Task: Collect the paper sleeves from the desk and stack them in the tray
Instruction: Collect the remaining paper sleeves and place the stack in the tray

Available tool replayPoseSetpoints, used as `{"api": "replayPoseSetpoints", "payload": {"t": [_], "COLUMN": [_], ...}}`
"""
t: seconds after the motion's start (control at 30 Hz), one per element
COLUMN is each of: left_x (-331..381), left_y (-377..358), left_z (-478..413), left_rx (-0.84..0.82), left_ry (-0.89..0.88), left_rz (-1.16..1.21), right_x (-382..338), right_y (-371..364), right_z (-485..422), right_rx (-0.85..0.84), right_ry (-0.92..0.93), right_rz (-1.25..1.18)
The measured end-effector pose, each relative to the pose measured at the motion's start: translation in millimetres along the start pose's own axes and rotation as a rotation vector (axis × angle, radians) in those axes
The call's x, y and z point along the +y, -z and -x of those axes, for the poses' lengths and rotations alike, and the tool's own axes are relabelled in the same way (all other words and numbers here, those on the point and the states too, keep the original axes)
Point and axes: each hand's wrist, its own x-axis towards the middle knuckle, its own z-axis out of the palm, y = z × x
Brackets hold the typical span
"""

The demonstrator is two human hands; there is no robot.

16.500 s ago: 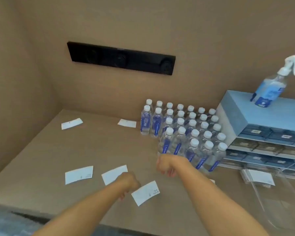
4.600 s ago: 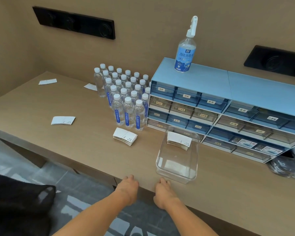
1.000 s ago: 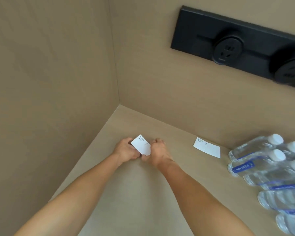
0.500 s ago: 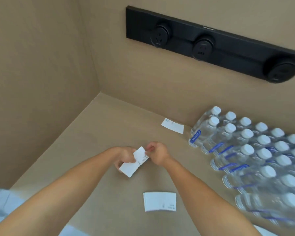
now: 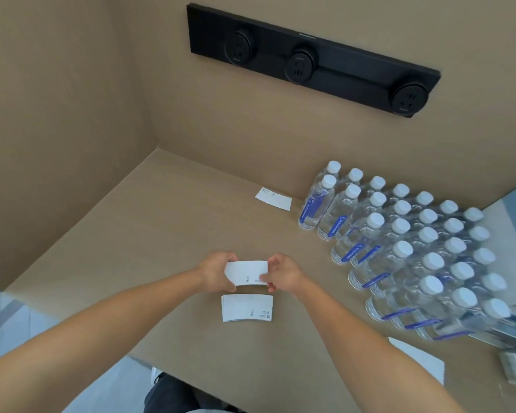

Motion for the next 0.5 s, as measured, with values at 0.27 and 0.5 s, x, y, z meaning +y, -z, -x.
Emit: {"api": "replayPoseSetpoints", "payload": {"t": [0.27, 0.5], "left_x": [-7, -11], "left_y": [-37, -67], "left_z": [23, 32], "left_rx": [-0.039, 0.014], "left_ry": [-0.044, -0.063], "left_rz": [-0.261, -0.421], "right_x": [37, 57], "right_y": [-10, -25], "right_z": [20, 27], "right_rx": [0.012, 0.03], "right_ry": [0.244, 0.227], "right_rz": [0.614, 0.697]}}
